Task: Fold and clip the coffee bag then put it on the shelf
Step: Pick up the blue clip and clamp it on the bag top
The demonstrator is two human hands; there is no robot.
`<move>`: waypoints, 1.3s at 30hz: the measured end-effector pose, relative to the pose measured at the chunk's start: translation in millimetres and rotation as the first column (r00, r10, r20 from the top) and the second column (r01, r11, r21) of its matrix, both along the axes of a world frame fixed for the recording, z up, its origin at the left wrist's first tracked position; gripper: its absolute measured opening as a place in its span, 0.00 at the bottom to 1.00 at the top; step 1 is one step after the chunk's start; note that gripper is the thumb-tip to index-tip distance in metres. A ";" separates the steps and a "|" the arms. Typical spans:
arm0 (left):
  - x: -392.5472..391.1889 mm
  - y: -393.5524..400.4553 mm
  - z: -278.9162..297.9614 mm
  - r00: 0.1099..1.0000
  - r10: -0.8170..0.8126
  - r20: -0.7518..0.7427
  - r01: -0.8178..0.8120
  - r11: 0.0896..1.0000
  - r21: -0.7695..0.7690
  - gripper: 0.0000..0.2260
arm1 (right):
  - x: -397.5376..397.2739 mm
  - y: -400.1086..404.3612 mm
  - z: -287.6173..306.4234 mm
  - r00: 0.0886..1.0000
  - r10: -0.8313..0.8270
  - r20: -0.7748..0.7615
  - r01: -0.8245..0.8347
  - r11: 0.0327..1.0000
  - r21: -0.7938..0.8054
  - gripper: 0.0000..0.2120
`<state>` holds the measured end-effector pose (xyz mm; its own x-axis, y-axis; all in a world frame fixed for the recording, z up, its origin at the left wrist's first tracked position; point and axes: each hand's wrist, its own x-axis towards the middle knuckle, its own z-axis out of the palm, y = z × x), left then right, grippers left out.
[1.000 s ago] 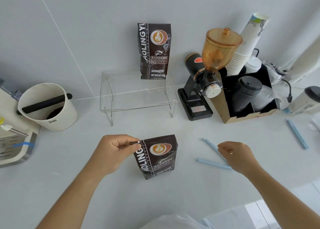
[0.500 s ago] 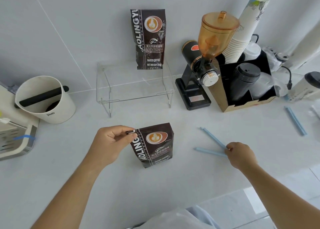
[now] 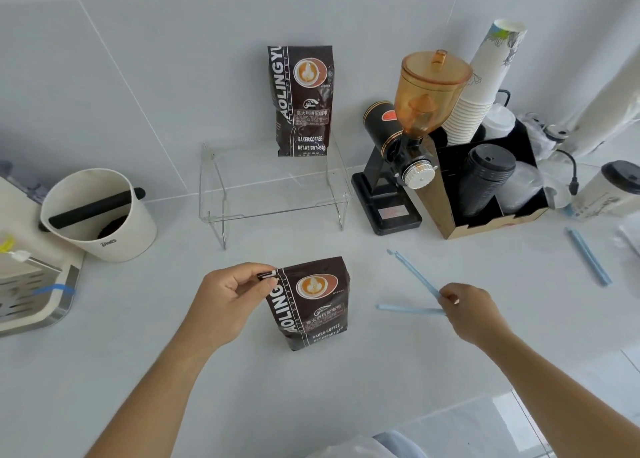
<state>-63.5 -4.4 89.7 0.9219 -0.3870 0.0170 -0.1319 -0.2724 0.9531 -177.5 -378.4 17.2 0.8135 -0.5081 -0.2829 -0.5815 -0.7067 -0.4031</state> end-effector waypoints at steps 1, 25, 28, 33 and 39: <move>0.3 0.7 0.0 1.000 -0.001 0.005 0.001 1.000 0.004 0.14 | 2.7 2.1 7.3 0.999 0.001 0.039 -0.002 0.999 0.035 0.09; 20.0 -7.9 3.5 0.992 -0.055 -0.114 0.043 0.993 -0.105 0.15 | 77.4 87.3 128.8 0.853 0.397 0.339 -0.472 0.864 0.175 0.04; 18.9 -7.2 3.4 0.988 -0.060 -0.145 0.038 0.988 -0.150 0.16 | 84.2 93.3 130.0 0.839 0.444 0.314 -0.508 0.847 0.159 0.05; 19.4 -5.5 4.4 0.981 -0.070 -0.182 0.032 0.978 -0.204 0.20 | 92.7 98.0 129.4 0.815 0.494 0.303 -0.557 0.812 0.175 0.06; 17.5 -7.0 0.3 0.975 -0.024 -0.222 -0.025 0.976 -0.215 0.28 | 96.3 97.3 130.5 0.810 0.477 0.342 -0.572 0.771 0.280 0.10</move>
<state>-46.0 -11.4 90.1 0.9123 -0.3959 -0.1051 0.0896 -0.0576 0.9943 -81.2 -281.1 147.7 0.9862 0.1160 -0.1178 -0.0139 -0.6519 -0.7582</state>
